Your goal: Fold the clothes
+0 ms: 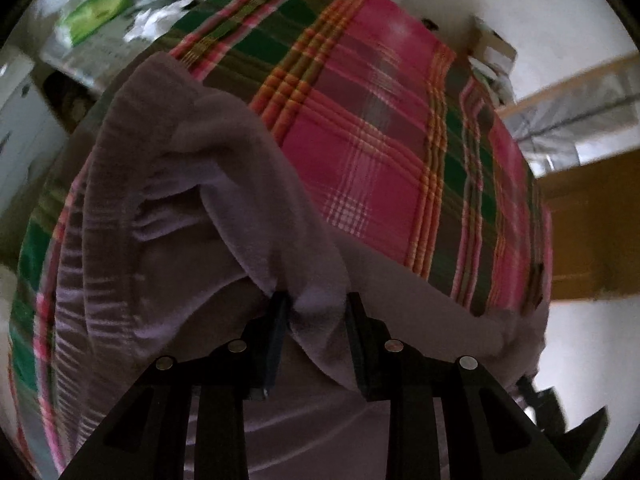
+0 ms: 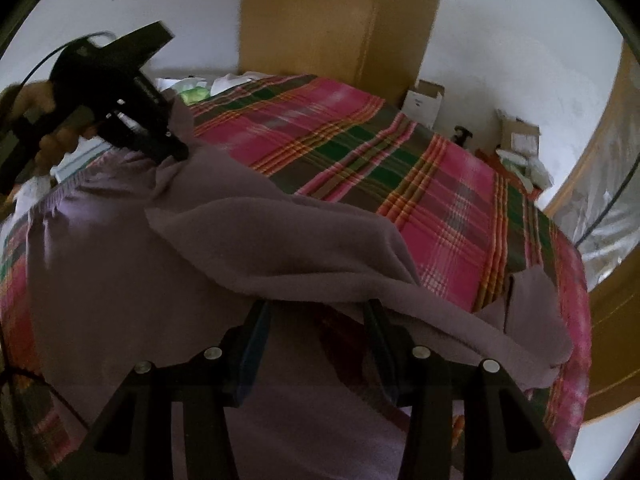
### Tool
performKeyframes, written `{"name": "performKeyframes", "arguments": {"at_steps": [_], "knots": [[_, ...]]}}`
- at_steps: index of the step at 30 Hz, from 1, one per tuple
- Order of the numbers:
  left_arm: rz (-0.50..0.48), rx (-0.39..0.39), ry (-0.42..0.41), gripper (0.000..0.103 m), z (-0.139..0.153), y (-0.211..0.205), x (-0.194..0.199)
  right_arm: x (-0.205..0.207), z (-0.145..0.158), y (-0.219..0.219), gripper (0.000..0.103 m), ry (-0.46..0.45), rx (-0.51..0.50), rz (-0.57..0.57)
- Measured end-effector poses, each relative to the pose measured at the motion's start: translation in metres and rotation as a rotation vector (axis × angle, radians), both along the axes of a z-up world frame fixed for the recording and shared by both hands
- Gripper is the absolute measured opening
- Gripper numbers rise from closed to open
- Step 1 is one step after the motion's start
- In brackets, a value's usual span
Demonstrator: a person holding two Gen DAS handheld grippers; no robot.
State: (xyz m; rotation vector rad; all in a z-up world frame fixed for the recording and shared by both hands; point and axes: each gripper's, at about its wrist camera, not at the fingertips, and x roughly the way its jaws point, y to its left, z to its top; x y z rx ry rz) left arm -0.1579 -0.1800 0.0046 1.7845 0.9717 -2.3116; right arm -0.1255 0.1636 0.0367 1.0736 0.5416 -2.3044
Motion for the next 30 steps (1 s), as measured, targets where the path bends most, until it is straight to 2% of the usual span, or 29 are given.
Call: {"name": "performKeyframes", "arguments": {"at_steps": [3,4,6,10,12,14,16,17,18,23,26,28,30], "knots": [[0.0,0.0,0.022,0.029,0.001,0.001,0.003,-0.004,0.0,0.002,0.025,-0.007,-0.017,-0.018],[0.002,0.003,0.031,0.027,0.0,0.0,0.005,-0.004,0.001,0.002,0.023,-0.007,-0.02,-0.02],[0.01,0.016,0.041,0.016,-0.001,-0.003,0.006,-0.005,0.002,0.003,0.01,-0.004,-0.022,-0.025],[0.016,0.036,0.074,0.007,0.002,-0.007,0.008,0.001,0.009,0.0,0.008,0.016,-0.017,-0.006],[0.016,0.044,0.094,0.006,0.004,-0.009,0.009,0.005,0.013,-0.003,0.008,0.029,-0.012,0.015],[0.017,0.053,0.114,0.005,0.007,-0.01,0.01,0.01,0.017,-0.005,0.011,0.042,-0.007,0.035],[0.018,0.062,0.132,0.005,0.009,-0.013,0.013,0.015,0.021,-0.008,0.027,0.055,-0.002,0.056],[0.023,0.069,0.143,0.005,0.011,-0.015,0.016,0.017,0.022,-0.01,0.041,0.063,0.005,0.066],[0.026,0.071,0.153,0.005,0.013,-0.017,0.017,0.018,0.02,-0.015,0.047,0.077,0.029,0.077],[0.031,0.072,0.186,0.005,0.023,-0.023,0.019,0.024,0.012,-0.037,0.047,0.141,0.142,0.124],[0.04,0.081,0.202,0.005,0.027,-0.026,0.018,0.016,0.013,-0.036,0.047,0.142,0.136,0.1],[0.043,0.083,0.209,0.005,0.028,-0.028,0.019,0.011,0.014,-0.036,0.038,0.143,0.131,0.083],[0.045,0.086,0.211,0.005,0.029,-0.03,0.019,0.006,0.014,-0.036,0.015,0.145,0.127,0.067]]}}
